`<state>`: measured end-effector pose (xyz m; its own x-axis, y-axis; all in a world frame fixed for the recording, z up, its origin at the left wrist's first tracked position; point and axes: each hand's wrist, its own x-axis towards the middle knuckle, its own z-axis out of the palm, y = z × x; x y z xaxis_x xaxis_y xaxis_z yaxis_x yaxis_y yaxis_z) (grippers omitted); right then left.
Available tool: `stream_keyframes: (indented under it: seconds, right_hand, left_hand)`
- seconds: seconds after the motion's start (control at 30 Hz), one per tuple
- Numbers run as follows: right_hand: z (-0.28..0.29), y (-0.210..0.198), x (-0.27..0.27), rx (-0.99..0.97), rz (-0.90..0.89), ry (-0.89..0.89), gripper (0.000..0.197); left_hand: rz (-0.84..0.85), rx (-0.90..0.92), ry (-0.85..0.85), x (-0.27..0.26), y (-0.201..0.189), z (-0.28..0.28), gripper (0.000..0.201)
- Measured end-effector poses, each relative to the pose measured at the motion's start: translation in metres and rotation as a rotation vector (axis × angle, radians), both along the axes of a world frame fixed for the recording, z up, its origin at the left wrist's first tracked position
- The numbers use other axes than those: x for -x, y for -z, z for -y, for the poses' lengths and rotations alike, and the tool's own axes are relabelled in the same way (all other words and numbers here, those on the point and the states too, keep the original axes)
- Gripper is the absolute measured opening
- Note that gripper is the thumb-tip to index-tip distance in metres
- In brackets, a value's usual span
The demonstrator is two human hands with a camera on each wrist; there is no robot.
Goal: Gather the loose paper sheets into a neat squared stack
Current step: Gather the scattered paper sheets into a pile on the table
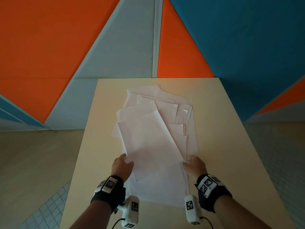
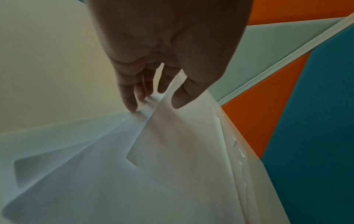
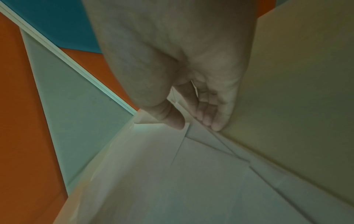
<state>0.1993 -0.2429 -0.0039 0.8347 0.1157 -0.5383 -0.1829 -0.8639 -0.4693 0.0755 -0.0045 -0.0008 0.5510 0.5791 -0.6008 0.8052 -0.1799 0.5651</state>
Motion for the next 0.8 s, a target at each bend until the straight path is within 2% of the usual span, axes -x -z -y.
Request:
stream_keyframes:
  seconds: [0.07,0.2,0.27,0.3,0.37,0.5,0.6,0.7,0.8]
  right_hand:
    - [-0.009,0.003,0.002,-0.033,0.004,0.012,0.019]
    - [-0.015,0.003,-0.007,-0.072,-0.046,-0.005,0.026]
    - [-0.008,0.0,-0.021,-0.051,-0.026,-0.004,0.009]
    - [-0.004,-0.001,-0.031,-0.023,-0.01,0.006,0.012]
    - [0.001,-0.003,-0.051,0.042,0.008,0.052,0.036]
    - [-0.001,0.004,-0.087,0.062,0.009,0.123,0.04]
    - [-0.013,0.013,-0.095,0.126,0.014,0.108,0.046]
    - [-0.027,0.016,-0.089,0.197,0.029,0.106,0.038]
    - [-0.037,0.019,-0.083,0.166,0.037,0.1,0.022]
  left_hand:
    - [0.012,0.001,0.028,-0.006,0.0,0.001,0.058]
    - [0.027,0.01,0.055,-0.013,-0.001,-0.007,0.058]
    - [0.029,-0.039,0.045,-0.017,0.0,-0.021,0.058]
    - [0.022,-0.075,0.043,-0.019,0.0,-0.029,0.058]
    - [-0.008,-0.144,0.074,-0.027,0.003,-0.046,0.061]
    - [-0.117,-0.251,0.267,-0.045,0.013,-0.07,0.075]
    - [-0.17,-0.277,0.369,-0.055,0.019,-0.074,0.082]
    - [-0.15,-0.286,0.363,-0.057,0.024,-0.071,0.083]
    - [-0.106,-0.319,0.327,-0.056,0.024,-0.067,0.079]
